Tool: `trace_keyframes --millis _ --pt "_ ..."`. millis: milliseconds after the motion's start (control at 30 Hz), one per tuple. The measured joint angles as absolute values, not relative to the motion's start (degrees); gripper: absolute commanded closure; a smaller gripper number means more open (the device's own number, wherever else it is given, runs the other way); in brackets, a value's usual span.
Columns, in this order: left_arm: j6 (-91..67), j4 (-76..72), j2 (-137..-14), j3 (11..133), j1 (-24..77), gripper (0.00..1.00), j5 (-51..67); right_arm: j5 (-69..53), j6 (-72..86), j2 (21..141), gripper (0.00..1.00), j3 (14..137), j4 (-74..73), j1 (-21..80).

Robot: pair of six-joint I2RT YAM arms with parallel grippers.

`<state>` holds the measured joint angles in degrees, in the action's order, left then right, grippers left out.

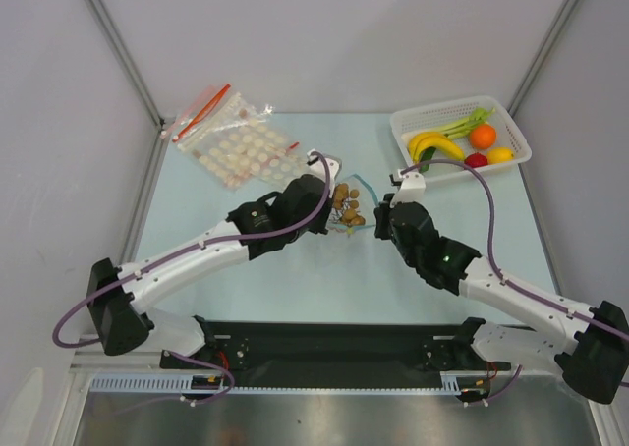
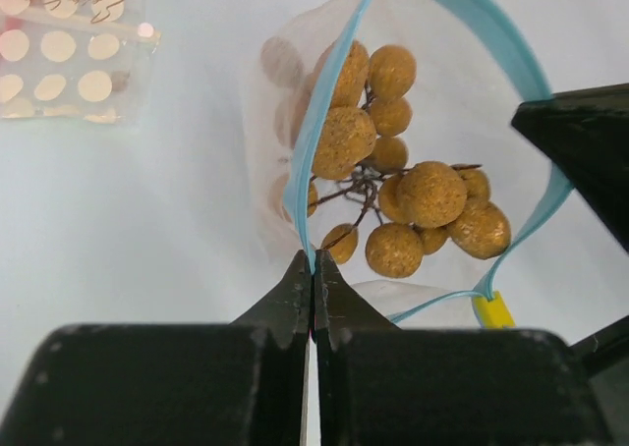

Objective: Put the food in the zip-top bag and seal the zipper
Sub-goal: Adjust the zipper on the food storage bag.

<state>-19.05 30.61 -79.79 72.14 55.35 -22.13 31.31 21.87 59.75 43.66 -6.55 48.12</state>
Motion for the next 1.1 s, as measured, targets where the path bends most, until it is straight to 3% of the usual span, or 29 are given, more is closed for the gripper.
trace_keyframes --millis 300,367,467,500,833,1100 --pt "-17.78 24.56 -75.5 67.11 55.31 0.99 -19.4 29.39 16.73 61.17 0.99 42.98 -3.57 55.66" --pt "-17.37 24.25 -75.53 67.05 55.31 0.99 -19.73 29.43 16.34 60.9 0.9 42.83 -2.79 55.66" --pt "-16.8 23.94 -75.77 67.02 55.31 1.0 -19.59 29.47 16.08 60.16 0.65 42.5 -1.8 55.59" --pt "-16.47 23.88 -76.03 67.02 55.31 1.0 -19.31 29.52 16.12 60.07 0.62 42.5 -1.69 55.59" --pt "-14.13 22.52 -81.14 67.02 55.27 1.0 -15.14 26.92 17.82 60.07 0.58 42.37 -2.96 47.68" --pt "-13.19 22.31 -81.43 67.02 55.27 1.0 -14.72 18.87 18.72 60.16 0.48 41.95 -3.22 43.27"
